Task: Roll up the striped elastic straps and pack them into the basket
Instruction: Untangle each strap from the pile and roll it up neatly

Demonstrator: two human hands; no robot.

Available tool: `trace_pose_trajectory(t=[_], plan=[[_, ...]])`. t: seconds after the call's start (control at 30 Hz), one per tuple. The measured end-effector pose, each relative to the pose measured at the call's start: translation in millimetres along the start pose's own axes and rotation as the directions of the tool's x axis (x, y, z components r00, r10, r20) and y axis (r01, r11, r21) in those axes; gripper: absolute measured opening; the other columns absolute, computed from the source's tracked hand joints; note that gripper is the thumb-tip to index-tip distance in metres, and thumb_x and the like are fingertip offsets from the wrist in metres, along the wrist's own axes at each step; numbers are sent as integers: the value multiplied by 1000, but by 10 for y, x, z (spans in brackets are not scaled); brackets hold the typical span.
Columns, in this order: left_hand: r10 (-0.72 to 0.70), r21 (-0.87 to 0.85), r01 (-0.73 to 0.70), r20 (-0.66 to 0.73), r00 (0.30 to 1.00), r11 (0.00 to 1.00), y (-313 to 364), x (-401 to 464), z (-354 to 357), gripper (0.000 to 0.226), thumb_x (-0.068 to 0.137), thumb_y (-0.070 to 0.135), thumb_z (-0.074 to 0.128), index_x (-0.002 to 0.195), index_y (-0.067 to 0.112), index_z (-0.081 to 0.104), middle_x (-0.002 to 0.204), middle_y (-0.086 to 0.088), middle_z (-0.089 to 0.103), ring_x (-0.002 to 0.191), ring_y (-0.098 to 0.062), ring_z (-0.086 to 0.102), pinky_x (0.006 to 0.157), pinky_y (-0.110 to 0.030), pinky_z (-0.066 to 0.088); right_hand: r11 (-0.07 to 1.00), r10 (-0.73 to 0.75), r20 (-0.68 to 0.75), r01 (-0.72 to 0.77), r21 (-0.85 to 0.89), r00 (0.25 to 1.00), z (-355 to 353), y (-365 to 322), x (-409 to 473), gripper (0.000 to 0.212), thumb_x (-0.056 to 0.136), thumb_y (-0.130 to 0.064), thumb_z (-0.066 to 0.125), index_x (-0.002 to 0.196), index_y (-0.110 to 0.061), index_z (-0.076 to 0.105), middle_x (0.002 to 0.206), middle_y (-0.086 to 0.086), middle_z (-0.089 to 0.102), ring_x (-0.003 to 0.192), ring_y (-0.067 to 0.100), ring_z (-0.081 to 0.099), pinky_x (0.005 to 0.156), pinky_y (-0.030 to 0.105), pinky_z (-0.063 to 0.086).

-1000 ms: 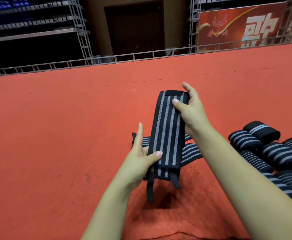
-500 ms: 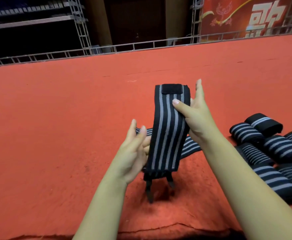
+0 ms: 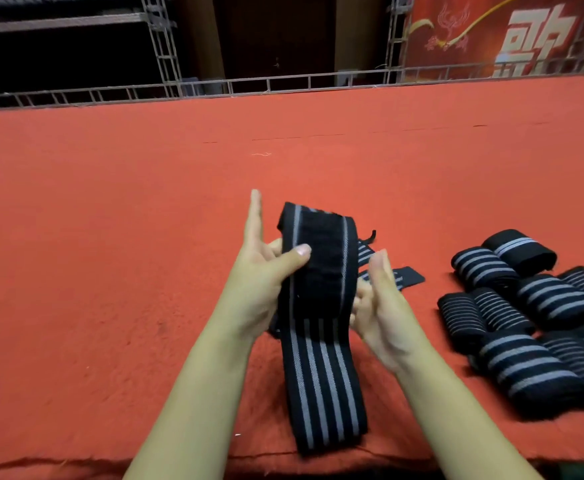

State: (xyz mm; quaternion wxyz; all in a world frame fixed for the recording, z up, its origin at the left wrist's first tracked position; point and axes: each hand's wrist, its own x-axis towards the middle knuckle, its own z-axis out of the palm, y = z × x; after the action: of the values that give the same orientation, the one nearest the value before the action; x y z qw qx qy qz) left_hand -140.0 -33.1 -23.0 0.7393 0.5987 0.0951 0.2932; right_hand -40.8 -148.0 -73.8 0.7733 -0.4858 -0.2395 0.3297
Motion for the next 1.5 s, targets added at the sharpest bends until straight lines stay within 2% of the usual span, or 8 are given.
trace_pose_trajectory(t=[0.2,0.4,0.6,0.77,0.93,1.07,1.27,1.5], plan=[[-69,90,57,131,989,994,-378,-333,22,100,79,-11,56,146,48,10,101,2,75,90,-10,69,77,-22,53,993,-118,-225,120,-7,967,4,-306,247,95,87,-19,65,153,-27,-3,118,11,66,103,22,67,88,39,54],[-187,112,164,236,954,980,-576,-427,-125,89,73,-10,56,147,30,31,130,-3,64,116,-20,62,94,-29,50,989,-150,-116,146,-37,982,64,-179,130,82,86,8,58,151,-22,17,108,7,70,84,12,71,67,25,57],[-132,-169,155,142,981,973,-228,-178,-259,60,79,49,70,127,14,62,124,-14,66,111,-27,64,95,-42,51,969,-159,95,173,-175,983,-12,-87,-130,90,74,-1,69,147,-32,26,113,4,71,101,18,68,80,28,56],[24,-56,-31,-130,991,998,12,-4,-59,19,84,22,64,95,7,68,83,-7,75,70,-16,70,65,-28,57,956,-87,177,132,-262,980,9,5,-277,73,81,-3,69,141,-28,36,114,4,71,106,19,67,88,29,54],[156,35,-154,-40,987,987,140,-54,138,14,77,16,63,87,14,72,75,3,74,67,-7,67,61,-18,54,890,-243,145,280,-360,959,154,-203,-284,31,81,-20,64,112,-21,62,104,-6,73,98,7,67,86,22,51],[220,145,-222,34,975,964,175,-101,97,15,84,19,68,99,19,69,87,7,75,82,-4,69,72,-18,53,852,-346,121,366,-374,930,200,-324,-299,21,87,-4,65,99,-21,69,94,-6,75,87,5,68,77,17,50],[77,248,-111,142,987,962,69,-266,-54,31,83,14,70,109,31,66,97,1,74,86,-9,69,64,-17,51,936,-299,34,300,-186,954,151,-372,-313,18,80,-8,67,97,-12,69,85,2,74,79,12,68,69,21,54],[-17,-9,18,151,988,1000,73,-277,-121,25,76,11,69,93,30,75,90,-9,71,80,-30,64,67,-39,49,999,-4,246,-7,45,969,33,-467,-346,34,69,-12,66,101,-20,76,104,8,72,87,21,68,67,30,57]])
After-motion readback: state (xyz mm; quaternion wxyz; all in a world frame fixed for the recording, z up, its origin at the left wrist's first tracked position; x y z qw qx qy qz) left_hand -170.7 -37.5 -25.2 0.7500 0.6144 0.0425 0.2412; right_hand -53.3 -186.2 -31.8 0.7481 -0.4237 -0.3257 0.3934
